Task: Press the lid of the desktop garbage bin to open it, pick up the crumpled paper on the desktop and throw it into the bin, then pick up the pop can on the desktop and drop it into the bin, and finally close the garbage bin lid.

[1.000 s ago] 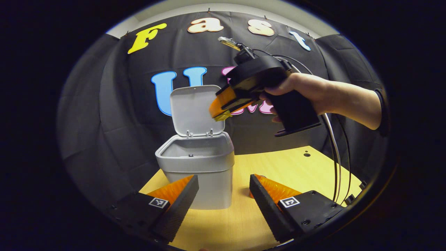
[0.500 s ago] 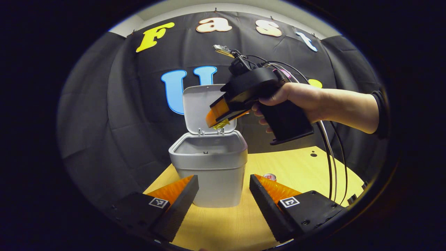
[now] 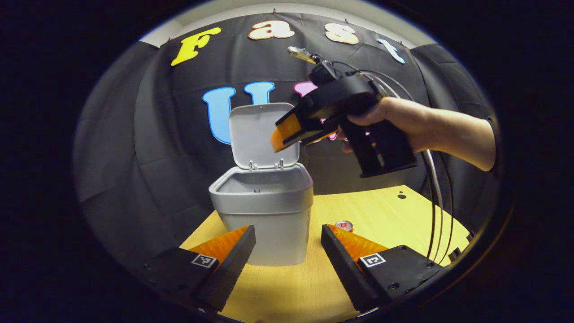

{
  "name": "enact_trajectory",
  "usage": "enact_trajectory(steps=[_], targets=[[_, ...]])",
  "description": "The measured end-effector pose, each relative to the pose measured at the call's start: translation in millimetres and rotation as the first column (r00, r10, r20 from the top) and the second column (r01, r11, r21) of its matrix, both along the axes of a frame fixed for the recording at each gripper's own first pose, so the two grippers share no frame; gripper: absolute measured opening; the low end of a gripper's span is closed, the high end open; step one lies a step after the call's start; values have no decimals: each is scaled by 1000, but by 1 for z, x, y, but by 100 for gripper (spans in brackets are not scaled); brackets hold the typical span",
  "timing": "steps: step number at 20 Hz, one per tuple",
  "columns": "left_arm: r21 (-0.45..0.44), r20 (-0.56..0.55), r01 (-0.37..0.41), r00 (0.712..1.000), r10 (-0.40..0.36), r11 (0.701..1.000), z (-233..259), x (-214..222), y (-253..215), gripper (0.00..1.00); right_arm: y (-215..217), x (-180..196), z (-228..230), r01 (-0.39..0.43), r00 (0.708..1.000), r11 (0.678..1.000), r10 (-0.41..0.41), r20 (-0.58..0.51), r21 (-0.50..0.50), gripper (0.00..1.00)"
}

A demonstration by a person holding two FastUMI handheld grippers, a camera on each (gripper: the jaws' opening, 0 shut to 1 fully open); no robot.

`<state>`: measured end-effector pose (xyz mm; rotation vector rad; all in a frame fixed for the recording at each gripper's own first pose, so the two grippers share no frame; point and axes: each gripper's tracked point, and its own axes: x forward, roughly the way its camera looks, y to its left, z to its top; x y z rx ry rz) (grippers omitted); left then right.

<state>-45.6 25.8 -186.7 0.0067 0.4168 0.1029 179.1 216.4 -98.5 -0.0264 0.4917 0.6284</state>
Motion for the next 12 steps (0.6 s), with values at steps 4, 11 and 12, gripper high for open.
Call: enact_trajectory(steps=[4,11,12], targets=[[-34,-25,63,998,-64,997,-31,9,-24,100,-63,-5,-6,119,992,992,-117,56,-34,98],[-103,-123,177,974,-189,979,-116,47,-78,100,-194,-31,-15,392,907,920,-384,174,-10,98],[-116,-130,190,970,-204,975,-124,55,-86,100,-216,-39,-15,429,887,903,-418,194,-13,98]])
